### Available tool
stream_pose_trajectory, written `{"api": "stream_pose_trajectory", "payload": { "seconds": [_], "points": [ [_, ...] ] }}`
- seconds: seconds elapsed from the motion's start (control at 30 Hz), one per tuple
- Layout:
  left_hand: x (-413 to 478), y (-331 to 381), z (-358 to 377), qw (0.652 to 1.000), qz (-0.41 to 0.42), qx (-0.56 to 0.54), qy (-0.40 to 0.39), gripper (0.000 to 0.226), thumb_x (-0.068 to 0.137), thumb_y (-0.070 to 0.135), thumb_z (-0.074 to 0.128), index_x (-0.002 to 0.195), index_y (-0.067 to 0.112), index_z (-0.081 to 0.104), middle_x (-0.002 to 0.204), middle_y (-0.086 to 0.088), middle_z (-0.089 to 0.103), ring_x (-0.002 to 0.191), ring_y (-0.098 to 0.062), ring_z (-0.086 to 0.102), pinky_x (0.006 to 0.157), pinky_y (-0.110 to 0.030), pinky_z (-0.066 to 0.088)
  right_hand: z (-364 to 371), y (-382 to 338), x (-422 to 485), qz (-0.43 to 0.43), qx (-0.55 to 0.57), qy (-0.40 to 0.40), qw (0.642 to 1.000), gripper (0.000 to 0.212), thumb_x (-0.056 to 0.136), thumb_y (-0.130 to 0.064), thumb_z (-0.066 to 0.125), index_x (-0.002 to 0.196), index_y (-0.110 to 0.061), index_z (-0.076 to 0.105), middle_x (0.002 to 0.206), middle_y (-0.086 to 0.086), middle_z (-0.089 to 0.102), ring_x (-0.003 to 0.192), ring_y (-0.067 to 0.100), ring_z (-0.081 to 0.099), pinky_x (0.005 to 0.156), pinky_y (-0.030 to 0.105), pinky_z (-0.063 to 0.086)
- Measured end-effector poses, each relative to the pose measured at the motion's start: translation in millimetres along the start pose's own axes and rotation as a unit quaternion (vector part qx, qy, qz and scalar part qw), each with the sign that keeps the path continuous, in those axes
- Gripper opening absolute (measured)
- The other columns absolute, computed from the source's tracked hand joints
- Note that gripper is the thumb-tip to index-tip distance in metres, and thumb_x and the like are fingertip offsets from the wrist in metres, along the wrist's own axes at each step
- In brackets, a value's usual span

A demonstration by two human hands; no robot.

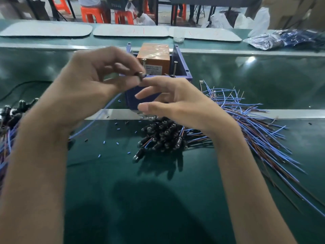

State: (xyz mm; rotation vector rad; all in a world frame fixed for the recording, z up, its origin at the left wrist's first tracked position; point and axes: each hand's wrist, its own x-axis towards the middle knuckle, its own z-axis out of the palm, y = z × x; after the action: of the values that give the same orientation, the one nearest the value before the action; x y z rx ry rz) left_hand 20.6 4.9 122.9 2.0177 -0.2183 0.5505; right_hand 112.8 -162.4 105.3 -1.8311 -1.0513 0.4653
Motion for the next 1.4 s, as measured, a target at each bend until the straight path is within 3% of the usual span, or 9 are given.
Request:
{"api": "stream_pose_trajectory", "payload": {
  "seconds": [0.1, 0.27, 0.37, 0.47, 0.6, 0.83, 0.97, 1.1, 1.4],
  "points": [
    [7, 10, 29, 0.998, 0.017, -0.062, -0.019, 0.024, 0.081, 0.008, 0.069, 0.087, 0.032, 0.069, 0.085, 0.016, 0.07, 0.082, -0.003, 0.065, 0.07, -0.018, 0.052, 7, 0, 5, -0.015, 0.054, 0.044, 0.997, 0.012, 0.084, 0.001, 0.064, 0.095, 0.004, 0.068, 0.086, 0.015, 0.072, 0.08, 0.037, 0.066, 0.077, 0.05, 0.053],
    [12, 16, 46, 0.989, 0.01, -0.129, 0.07, 0.006, 0.088, 0.021, 0.066, 0.084, 0.024, 0.068, 0.08, 0.014, 0.071, 0.081, -0.004, 0.065, 0.077, -0.02, 0.052, -1, 7, 10, -0.024, 0.137, 0.177, 0.974, 0.014, 0.091, -0.002, 0.059, 0.081, -0.005, 0.068, 0.073, 0.001, 0.069, 0.069, 0.01, 0.067, 0.072, 0.023, 0.055],
    [15, 12, 40, 0.978, -0.123, -0.156, 0.065, 0.045, 0.092, 0.047, 0.051, 0.055, 0.024, 0.062, 0.065, 0.003, 0.07, 0.063, -0.01, 0.065, 0.063, -0.018, 0.052, -6, 7, 11, -0.03, 0.17, 0.262, 0.95, 0.014, 0.094, -0.01, 0.059, 0.086, -0.006, 0.07, 0.082, 0.005, 0.073, 0.079, 0.013, 0.072, 0.081, 0.027, 0.057],
    [18, 3, 42, 0.932, -0.31, -0.179, 0.055, 0.05, 0.095, 0.06, 0.032, 0.082, 0.017, 0.054, 0.084, -0.016, 0.074, 0.071, -0.021, 0.073, 0.058, -0.021, 0.056, -10, 1, 5, -0.058, 0.257, 0.248, 0.932, 0.025, 0.098, -0.013, 0.051, 0.086, -0.002, 0.069, 0.086, 0.007, 0.073, 0.083, 0.017, 0.073, 0.075, 0.022, 0.056],
    [25, -6, 41, 0.874, -0.318, -0.286, 0.231, 0.044, 0.1, 0.047, 0.041, 0.128, 0.014, 0.037, 0.112, -0.02, 0.063, 0.086, -0.023, 0.072, 0.066, -0.025, 0.058, -15, -4, -1, -0.053, 0.25, 0.196, 0.947, 0.037, 0.101, -0.02, 0.043, 0.072, -0.013, 0.065, 0.091, 0.005, 0.074, 0.091, 0.013, 0.07, 0.082, 0.026, 0.051],
    [23, -18, 26, 0.784, -0.235, -0.357, 0.45, 0.03, 0.098, 0.014, 0.046, 0.127, 0.008, 0.04, 0.091, -0.001, 0.045, 0.063, -0.009, 0.052, 0.057, -0.017, 0.048, -21, -2, -3, -0.042, 0.395, 0.167, 0.902, 0.036, 0.098, -0.01, 0.036, 0.063, -0.009, 0.046, 0.059, 0.005, 0.062, 0.069, 0.024, 0.067, 0.077, 0.031, 0.055],
    [23, -16, 27, 0.793, -0.225, -0.325, 0.463, 0.02, 0.094, 0.004, 0.041, 0.1, 0.018, 0.029, 0.078, 0.002, 0.032, 0.044, -0.005, 0.036, 0.047, -0.016, 0.037, -24, -2, -2, -0.04, 0.442, 0.194, 0.875, 0.033, 0.098, -0.006, 0.035, 0.067, -0.007, 0.047, 0.051, 0.001, 0.042, 0.046, 0.015, 0.042, 0.059, 0.029, 0.052],
    [22, -14, 29, 0.809, -0.224, -0.285, 0.462, 0.024, 0.092, 0.004, 0.04, 0.09, 0.024, 0.025, 0.078, 0.003, 0.029, 0.042, -0.004, 0.029, 0.043, -0.016, 0.027, -27, -1, -2, -0.012, 0.389, 0.241, 0.889, 0.031, 0.098, -0.009, 0.038, 0.07, -0.009, 0.051, 0.05, -0.005, 0.028, 0.042, 0.007, 0.018, 0.039, 0.018, 0.017],
    [23, -17, 32, 0.832, -0.207, -0.207, 0.471, 0.002, 0.098, 0.014, 0.037, 0.099, 0.015, 0.037, 0.064, 0.007, 0.034, 0.04, -0.004, 0.026, 0.039, -0.017, 0.023, -26, 6, -1, 0.054, 0.278, 0.239, 0.929, 0.033, 0.098, -0.019, 0.051, 0.069, -0.009, 0.063, 0.05, -0.006, 0.03, 0.04, 0.006, 0.02, 0.036, 0.015, 0.018]
  ]
}}
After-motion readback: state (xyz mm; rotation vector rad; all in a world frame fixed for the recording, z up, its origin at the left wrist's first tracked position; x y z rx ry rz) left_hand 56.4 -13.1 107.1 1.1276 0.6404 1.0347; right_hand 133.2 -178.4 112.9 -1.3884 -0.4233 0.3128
